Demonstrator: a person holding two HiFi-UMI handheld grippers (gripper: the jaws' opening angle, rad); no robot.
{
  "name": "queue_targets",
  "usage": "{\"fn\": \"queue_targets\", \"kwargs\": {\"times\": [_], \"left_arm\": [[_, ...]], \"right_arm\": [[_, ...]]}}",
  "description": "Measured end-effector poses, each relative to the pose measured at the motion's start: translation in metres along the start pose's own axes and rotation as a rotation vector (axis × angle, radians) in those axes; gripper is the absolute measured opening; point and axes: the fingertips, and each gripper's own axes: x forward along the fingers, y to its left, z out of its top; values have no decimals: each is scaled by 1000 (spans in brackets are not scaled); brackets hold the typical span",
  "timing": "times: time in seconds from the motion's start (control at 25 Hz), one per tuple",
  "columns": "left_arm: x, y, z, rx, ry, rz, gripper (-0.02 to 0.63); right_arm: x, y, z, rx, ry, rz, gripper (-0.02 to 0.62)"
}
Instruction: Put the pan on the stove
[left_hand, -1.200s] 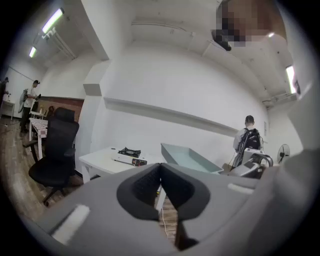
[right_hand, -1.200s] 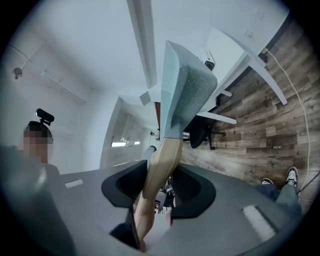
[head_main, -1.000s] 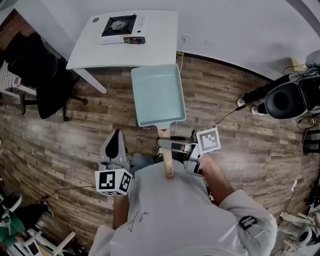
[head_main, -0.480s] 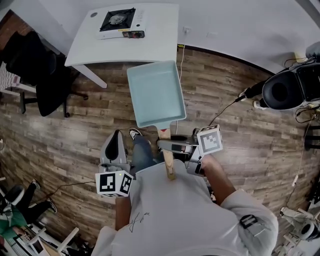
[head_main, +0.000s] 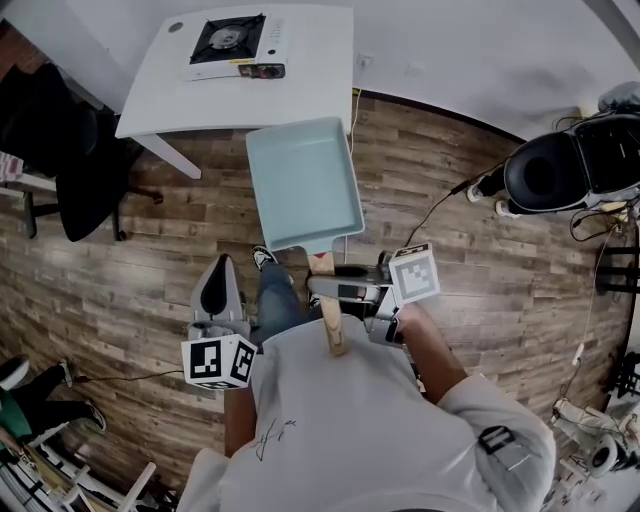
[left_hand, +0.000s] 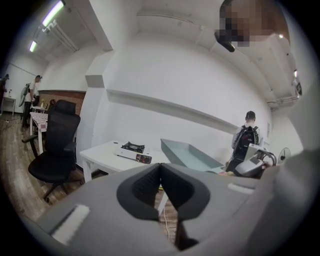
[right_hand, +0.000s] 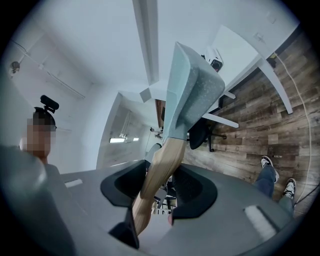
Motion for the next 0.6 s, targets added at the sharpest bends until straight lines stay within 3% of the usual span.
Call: {"fn": "queue_targets", "kwargs": {"times": [0.6], "left_arm": [[92, 115, 92, 38, -63, -20, 8]], "right_arm": [[116, 8, 121, -28, -19, 38, 161]]}}
